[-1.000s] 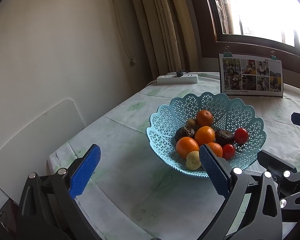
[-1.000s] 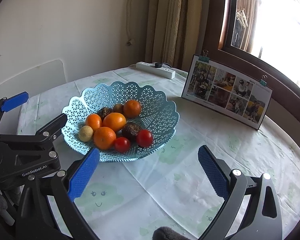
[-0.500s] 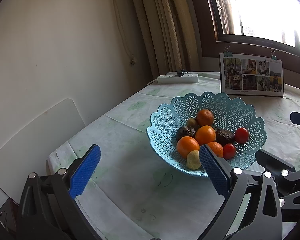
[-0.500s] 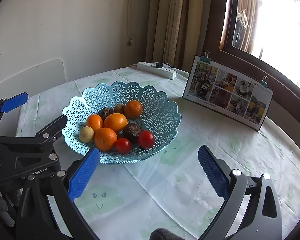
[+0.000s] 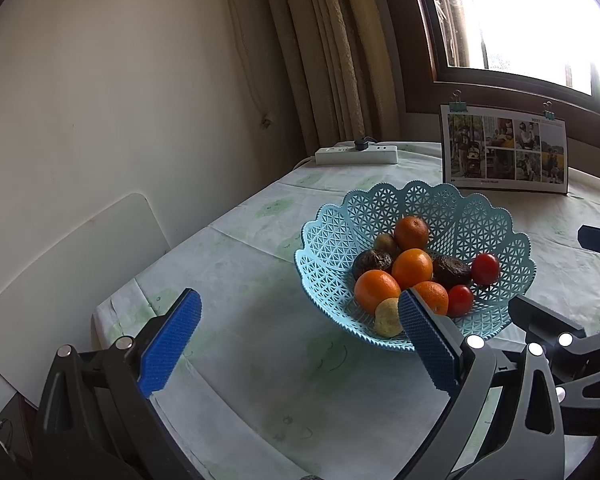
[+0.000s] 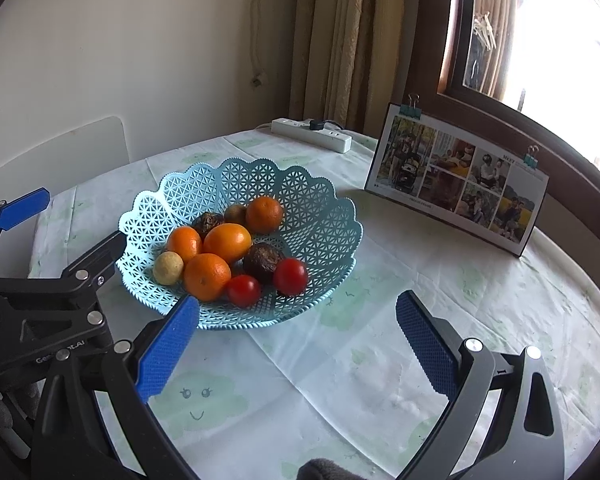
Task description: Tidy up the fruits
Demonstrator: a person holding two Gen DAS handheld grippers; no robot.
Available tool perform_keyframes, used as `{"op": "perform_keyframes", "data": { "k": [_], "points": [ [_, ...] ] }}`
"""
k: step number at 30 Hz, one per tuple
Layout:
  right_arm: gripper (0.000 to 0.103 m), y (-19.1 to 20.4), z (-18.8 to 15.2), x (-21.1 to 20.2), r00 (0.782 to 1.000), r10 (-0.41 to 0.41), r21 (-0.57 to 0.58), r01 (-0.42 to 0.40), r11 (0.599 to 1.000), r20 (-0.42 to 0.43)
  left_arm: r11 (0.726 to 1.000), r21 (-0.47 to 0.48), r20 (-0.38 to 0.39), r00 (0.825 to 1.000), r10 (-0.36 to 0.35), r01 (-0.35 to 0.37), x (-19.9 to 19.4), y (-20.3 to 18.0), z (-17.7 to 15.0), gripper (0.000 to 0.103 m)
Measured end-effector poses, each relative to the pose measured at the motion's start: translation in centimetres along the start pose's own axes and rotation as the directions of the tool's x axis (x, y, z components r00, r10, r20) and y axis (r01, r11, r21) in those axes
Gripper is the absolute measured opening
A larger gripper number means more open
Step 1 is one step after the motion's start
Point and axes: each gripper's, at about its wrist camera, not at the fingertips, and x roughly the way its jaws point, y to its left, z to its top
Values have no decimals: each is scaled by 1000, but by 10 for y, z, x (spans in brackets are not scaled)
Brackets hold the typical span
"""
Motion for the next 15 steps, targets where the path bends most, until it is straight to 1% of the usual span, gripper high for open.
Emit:
{"op": "perform_keyframes", "data": {
  "k": [9,15],
  "points": [
    [98,-5,0,3,1000,18,28,-18,999,-17,1000,-1,0,1000,5,-5,0,0,1,100],
    [98,-10,-2,1,999,-48,16,48,999,-5,1000,2,7,1000,2,-2,-5,-2,2,100]
  ]
}}
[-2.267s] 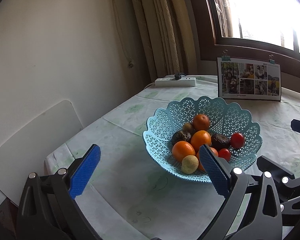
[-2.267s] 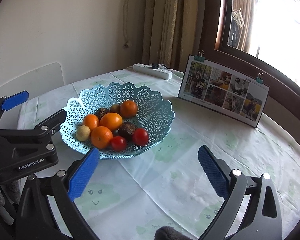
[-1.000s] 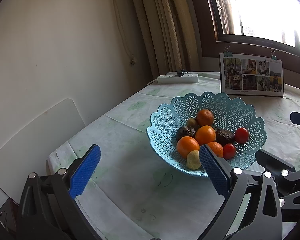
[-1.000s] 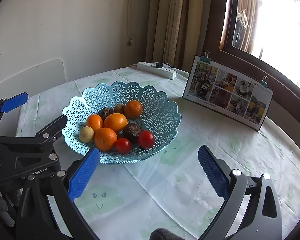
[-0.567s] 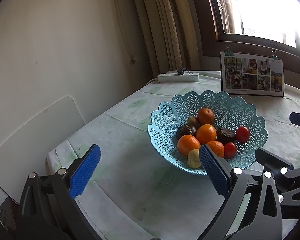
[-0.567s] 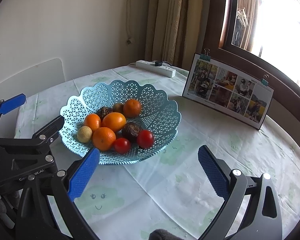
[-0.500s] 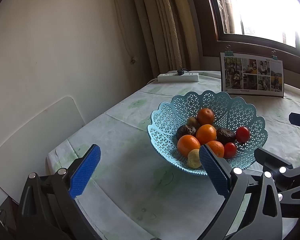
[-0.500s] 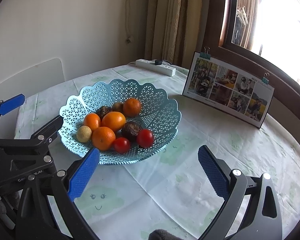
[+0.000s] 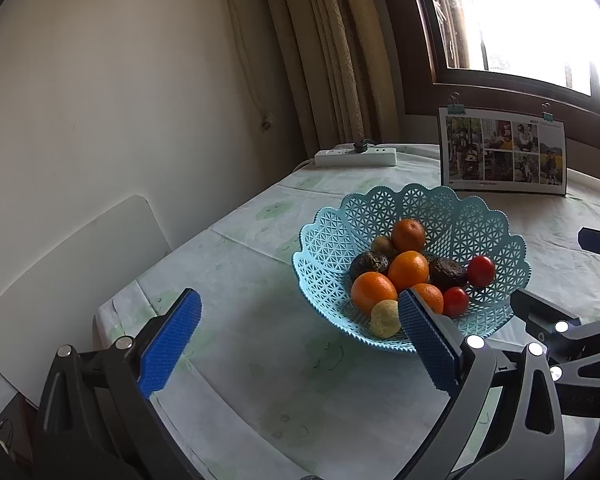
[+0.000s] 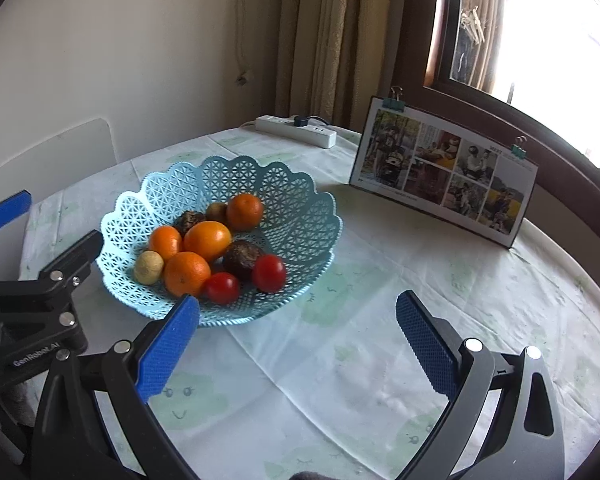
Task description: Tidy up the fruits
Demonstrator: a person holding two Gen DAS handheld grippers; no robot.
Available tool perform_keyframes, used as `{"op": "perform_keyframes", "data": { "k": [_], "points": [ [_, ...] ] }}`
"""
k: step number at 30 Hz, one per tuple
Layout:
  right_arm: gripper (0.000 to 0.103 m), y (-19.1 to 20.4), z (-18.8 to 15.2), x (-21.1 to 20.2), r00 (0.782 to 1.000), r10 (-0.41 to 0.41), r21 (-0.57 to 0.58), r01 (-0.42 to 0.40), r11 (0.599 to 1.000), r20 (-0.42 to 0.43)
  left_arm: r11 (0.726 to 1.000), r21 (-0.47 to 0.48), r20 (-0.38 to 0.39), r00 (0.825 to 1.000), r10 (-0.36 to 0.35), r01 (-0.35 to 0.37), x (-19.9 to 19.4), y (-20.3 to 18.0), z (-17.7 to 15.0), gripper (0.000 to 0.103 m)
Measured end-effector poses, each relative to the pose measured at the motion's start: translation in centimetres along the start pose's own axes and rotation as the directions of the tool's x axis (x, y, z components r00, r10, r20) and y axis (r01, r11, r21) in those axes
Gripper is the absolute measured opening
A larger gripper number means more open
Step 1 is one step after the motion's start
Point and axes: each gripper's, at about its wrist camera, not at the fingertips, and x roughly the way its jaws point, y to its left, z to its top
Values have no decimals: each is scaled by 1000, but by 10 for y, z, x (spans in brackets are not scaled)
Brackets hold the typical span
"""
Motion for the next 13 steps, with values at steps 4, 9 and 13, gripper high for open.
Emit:
{"op": "perform_keyframes", "data": {
  "k": [4,9,13],
  "points": [
    [98,-10,-3,-2,1000,-22,19,22,1000,-18,1000,5,6,1000,-7,7,-5,-5,2,100],
    [98,-35,-12,-6,996,-44,77,50,996,-84,998,29,18,999,-47,47,-15,-22,6,100],
    [98,-71,-34,-17,985,-114,148,133,980,-133,990,46,0,991,-137,137,-22,-46,8,100]
  ]
}}
